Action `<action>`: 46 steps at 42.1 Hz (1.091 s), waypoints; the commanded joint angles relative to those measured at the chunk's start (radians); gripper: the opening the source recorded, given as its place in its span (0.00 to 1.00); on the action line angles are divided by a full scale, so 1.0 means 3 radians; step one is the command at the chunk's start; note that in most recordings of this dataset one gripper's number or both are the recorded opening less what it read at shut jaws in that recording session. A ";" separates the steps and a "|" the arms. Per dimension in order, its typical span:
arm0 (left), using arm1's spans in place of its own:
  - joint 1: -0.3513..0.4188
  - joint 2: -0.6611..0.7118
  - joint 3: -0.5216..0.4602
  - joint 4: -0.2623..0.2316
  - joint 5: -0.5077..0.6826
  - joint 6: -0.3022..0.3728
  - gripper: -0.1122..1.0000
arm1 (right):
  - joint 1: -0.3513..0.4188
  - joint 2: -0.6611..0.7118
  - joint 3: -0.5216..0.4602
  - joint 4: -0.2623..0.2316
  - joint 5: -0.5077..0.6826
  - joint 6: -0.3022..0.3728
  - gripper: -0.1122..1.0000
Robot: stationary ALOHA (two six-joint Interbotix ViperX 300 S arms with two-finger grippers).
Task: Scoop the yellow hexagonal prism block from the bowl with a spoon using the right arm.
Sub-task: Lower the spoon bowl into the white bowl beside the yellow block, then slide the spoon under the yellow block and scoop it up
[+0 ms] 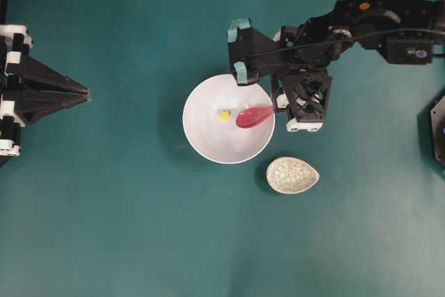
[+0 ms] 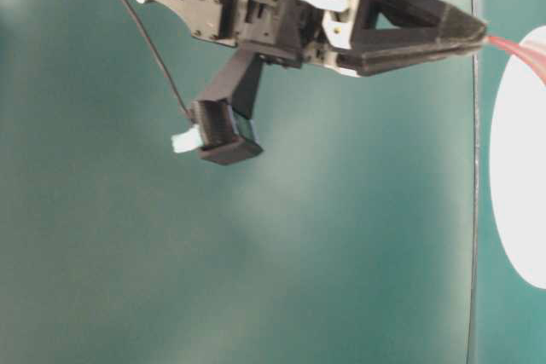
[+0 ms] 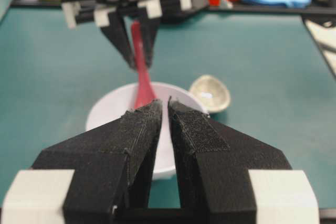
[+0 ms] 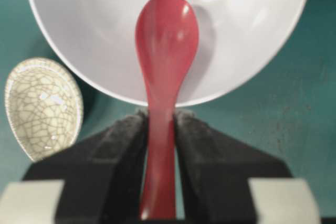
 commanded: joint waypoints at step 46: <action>0.0000 0.0026 -0.0087 0.0010 -0.0010 0.0010 0.23 | 0.0092 0.0337 -0.0353 -0.0225 -0.0496 0.0010 0.32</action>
